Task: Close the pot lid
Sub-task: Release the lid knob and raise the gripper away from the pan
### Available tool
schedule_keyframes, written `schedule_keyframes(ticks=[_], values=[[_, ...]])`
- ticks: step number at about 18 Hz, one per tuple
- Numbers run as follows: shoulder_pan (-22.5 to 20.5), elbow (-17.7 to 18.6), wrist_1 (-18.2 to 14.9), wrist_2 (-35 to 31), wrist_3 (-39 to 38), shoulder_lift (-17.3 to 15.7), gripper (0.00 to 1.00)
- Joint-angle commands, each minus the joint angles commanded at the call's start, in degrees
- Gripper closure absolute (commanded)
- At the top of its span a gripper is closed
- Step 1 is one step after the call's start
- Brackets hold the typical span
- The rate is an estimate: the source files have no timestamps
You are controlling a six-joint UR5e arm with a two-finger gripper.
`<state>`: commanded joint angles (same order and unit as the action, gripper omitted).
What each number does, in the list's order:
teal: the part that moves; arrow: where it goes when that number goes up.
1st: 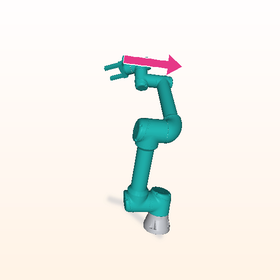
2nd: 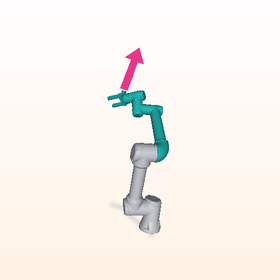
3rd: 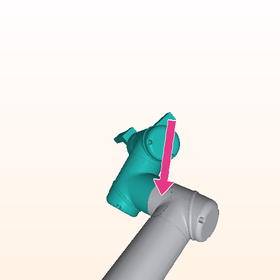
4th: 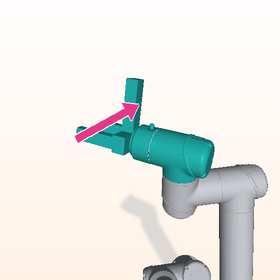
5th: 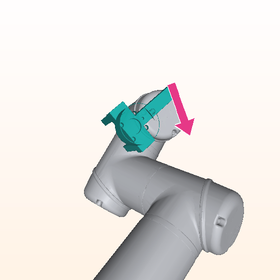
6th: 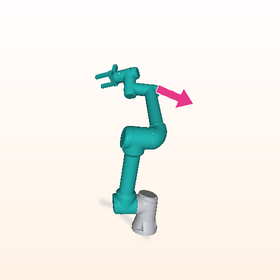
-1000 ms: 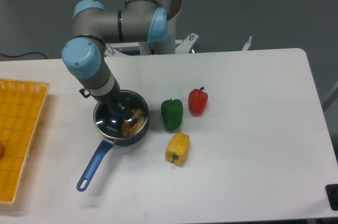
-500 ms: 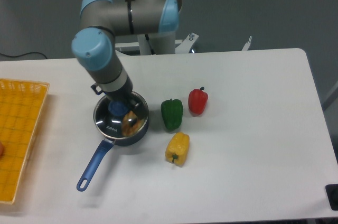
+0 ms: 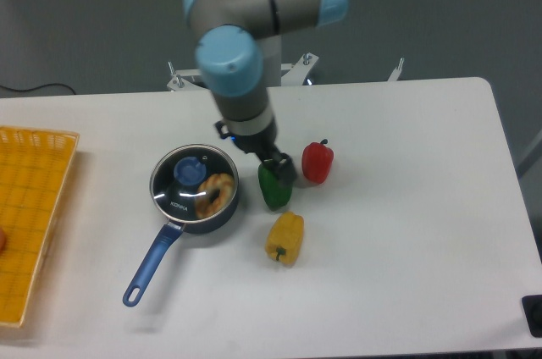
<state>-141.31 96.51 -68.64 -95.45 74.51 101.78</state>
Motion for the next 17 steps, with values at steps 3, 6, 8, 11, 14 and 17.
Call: schedule_keyframes(ticks=[3, 6, 8, 11, 14, 17], values=[[-4.5, -0.3, -0.1, 0.0, 5.2, 0.0, 0.0], [-8.6, -2.3, -3.2, 0.0, 11.2, 0.4, 0.0], [-10.6, -3.8, -4.6, 0.1, 14.4, 1.0, 0.0], [-11.9, -4.9, -4.4, 0.3, 16.4, 2.7, 0.0], [-13.2, -5.9, -4.2, 0.8, 17.4, 4.0, 0.0], [-14.1, -6.9, -3.9, 3.1, 18.6, 5.2, 0.0]])
